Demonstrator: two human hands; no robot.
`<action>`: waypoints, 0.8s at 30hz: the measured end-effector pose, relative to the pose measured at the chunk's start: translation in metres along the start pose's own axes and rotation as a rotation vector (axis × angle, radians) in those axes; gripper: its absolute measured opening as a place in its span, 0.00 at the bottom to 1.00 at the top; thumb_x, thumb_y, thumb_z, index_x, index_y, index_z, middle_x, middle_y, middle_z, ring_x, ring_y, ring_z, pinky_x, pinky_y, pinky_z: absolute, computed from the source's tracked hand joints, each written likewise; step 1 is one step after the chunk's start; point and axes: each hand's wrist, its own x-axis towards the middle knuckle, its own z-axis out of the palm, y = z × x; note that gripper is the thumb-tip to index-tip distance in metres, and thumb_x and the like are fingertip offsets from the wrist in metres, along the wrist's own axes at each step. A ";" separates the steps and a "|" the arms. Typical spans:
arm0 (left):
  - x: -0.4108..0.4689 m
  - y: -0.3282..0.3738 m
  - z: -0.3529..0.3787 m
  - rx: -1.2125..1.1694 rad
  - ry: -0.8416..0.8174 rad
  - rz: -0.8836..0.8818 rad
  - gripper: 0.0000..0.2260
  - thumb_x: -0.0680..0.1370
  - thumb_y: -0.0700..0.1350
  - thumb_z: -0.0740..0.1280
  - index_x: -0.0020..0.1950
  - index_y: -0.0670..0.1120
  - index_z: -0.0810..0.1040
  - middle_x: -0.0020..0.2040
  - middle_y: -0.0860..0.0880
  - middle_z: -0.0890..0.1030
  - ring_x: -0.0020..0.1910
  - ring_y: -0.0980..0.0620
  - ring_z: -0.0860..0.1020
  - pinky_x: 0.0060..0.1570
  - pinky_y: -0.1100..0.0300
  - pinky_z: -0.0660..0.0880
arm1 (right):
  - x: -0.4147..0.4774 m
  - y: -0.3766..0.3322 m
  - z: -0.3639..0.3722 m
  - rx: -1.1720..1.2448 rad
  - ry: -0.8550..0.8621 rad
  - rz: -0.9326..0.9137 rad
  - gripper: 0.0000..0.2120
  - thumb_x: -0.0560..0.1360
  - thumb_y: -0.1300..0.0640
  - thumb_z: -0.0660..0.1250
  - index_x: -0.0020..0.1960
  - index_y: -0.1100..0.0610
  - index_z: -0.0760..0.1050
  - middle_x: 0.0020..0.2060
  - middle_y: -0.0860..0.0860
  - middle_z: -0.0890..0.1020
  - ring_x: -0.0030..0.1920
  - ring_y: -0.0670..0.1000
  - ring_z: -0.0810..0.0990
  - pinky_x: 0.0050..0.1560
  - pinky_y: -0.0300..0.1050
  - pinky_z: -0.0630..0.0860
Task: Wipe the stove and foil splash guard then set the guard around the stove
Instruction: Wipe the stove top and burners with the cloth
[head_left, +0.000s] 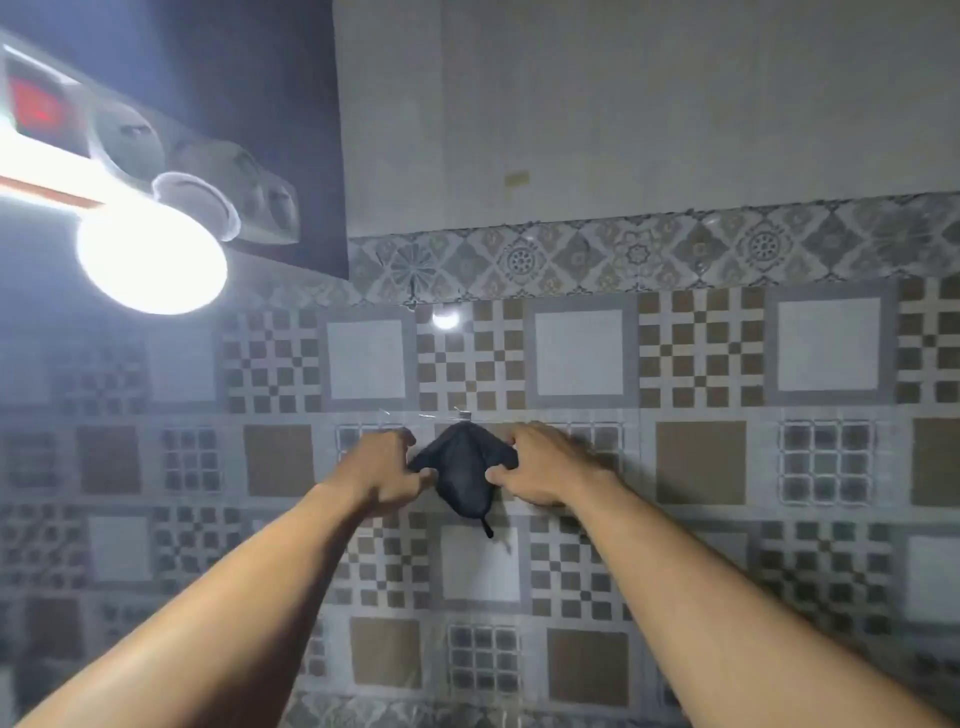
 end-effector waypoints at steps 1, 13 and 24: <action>0.006 -0.003 0.005 -0.015 0.005 -0.005 0.25 0.74 0.59 0.68 0.65 0.44 0.76 0.62 0.44 0.79 0.58 0.45 0.78 0.57 0.51 0.76 | 0.006 -0.001 0.006 -0.002 0.011 -0.003 0.24 0.75 0.44 0.67 0.66 0.56 0.71 0.61 0.54 0.76 0.57 0.57 0.77 0.56 0.54 0.76; 0.032 -0.009 0.040 -0.326 0.181 -0.049 0.05 0.78 0.43 0.64 0.42 0.47 0.76 0.37 0.50 0.80 0.39 0.50 0.77 0.32 0.61 0.67 | 0.042 -0.001 0.041 0.174 0.278 -0.023 0.05 0.78 0.57 0.65 0.48 0.60 0.75 0.47 0.56 0.80 0.47 0.56 0.78 0.47 0.52 0.78; 0.003 0.019 -0.004 -0.519 -0.152 -0.209 0.05 0.76 0.41 0.67 0.44 0.45 0.83 0.48 0.43 0.83 0.49 0.43 0.80 0.40 0.54 0.79 | -0.018 0.021 -0.025 0.313 0.001 0.114 0.11 0.73 0.58 0.64 0.45 0.66 0.79 0.41 0.59 0.82 0.42 0.58 0.81 0.41 0.47 0.74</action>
